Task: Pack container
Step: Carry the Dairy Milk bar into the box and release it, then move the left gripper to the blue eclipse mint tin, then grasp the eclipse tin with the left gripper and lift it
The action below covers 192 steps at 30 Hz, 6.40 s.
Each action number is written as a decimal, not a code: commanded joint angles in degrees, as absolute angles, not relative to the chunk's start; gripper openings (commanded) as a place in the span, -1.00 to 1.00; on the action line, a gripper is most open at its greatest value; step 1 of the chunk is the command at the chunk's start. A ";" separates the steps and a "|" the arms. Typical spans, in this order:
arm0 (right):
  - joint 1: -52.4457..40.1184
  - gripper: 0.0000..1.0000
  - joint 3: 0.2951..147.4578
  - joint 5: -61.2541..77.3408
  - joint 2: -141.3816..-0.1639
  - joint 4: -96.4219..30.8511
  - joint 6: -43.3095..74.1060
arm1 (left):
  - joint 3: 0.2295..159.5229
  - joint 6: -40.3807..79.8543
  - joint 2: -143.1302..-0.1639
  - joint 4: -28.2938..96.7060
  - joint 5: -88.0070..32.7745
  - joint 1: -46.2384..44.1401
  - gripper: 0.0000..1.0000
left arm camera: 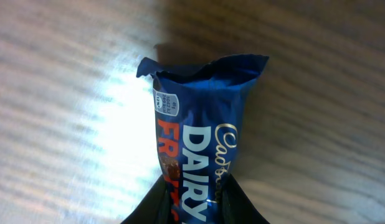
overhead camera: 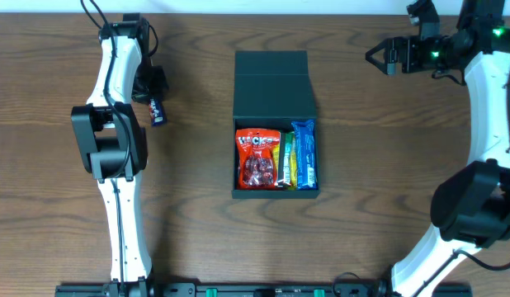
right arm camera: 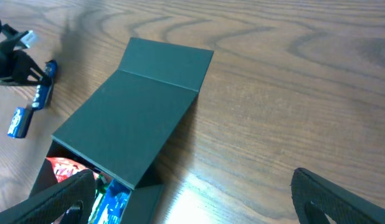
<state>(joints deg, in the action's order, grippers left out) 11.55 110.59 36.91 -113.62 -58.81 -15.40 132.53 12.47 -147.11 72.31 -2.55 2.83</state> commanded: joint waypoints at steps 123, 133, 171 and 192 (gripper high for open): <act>14.55 0.99 111.66 40.95 -113.16 -59.59 -12.49 | 75.61 23.49 -100.22 61.25 7.33 2.07 0.25; 14.55 0.98 111.66 40.91 -113.16 -59.53 -12.93 | 73.97 9.45 -100.47 50.74 6.09 4.12 0.41; 14.55 0.99 111.66 40.51 -113.16 -59.51 -12.91 | 73.97 7.25 -113.14 40.03 6.52 4.71 0.23; 14.55 0.98 111.66 40.51 -113.16 -59.51 -12.91 | 73.93 7.22 -113.99 40.05 4.40 5.67 0.14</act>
<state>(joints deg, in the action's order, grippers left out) 14.87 110.59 40.05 -113.62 -59.35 -12.95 73.91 7.44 -113.21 40.03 4.67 5.48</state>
